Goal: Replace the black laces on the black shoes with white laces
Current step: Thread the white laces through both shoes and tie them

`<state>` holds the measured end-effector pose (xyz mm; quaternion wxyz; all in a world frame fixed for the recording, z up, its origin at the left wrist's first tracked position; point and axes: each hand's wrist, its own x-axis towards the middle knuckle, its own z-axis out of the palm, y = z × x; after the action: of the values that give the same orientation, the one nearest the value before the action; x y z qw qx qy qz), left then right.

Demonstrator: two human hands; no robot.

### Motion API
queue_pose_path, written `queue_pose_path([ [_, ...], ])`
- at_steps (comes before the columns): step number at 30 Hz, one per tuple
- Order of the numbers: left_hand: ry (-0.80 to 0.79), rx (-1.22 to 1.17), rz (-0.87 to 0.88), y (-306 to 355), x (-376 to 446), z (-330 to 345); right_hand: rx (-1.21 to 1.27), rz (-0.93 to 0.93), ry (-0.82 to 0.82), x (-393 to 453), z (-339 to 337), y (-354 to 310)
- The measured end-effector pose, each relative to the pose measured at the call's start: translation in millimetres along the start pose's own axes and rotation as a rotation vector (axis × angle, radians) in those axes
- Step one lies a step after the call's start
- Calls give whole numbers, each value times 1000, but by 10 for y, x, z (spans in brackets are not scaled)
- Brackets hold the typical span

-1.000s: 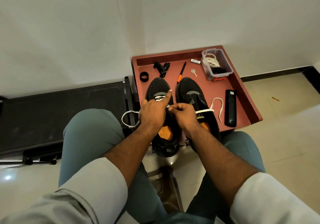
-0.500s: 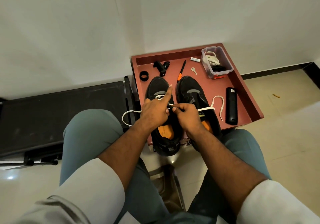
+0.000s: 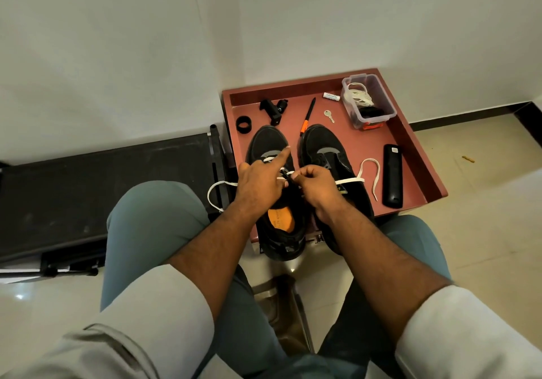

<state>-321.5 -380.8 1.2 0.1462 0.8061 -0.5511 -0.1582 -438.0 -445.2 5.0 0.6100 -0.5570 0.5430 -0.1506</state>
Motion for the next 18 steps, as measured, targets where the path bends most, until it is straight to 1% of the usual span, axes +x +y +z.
queue_pose_path([
  [2, 12, 41, -7, -41, -4, -20, -5, -10, 63, -24, 29, -31],
  [3, 17, 55, -11, -57, -8, -22, 49, -7, 94, -60, 10, -75],
  [5, 23, 44, -15, -70, -18, -16, 287, -7, 186, -125, -155, -183],
  [7, 32, 19, -8, -64, -30, -18, 592, -37, 337, -184, -517, -278],
  [9, 29, 18, -5, -51, -42, -38, 824, -59, 505, -217, -963, -307],
  [10, 25, 23, -7, -47, -42, -50, 888, -66, 589, -217, -1154, -295],
  [11, 24, 22, -12, -47, -43, -58, 876, -53, 673, -220, -1294, -270],
  [12, 27, 13, -17, -49, -46, -62, 774, -18, 747, -225, -1382, -232],
  [13, 32, 1, -20, -48, -46, -63, 605, 14, 803, -233, -1413, -204],
  [14, 36, -8, -22, -49, -46, -64, 408, 8, 836, -237, -1390, -169],
  [15, 37, -13, -23, -43, -45, -62, 219, -62, 830, -237, -1322, -142],
  [16, 39, -17, -21, -32, -46, -61, 36, -175, 781, -240, -1201, -127],
  [18, 58, -31, -7, -6, -56, -56, -298, -410, 564, -206, -885, -123],
])
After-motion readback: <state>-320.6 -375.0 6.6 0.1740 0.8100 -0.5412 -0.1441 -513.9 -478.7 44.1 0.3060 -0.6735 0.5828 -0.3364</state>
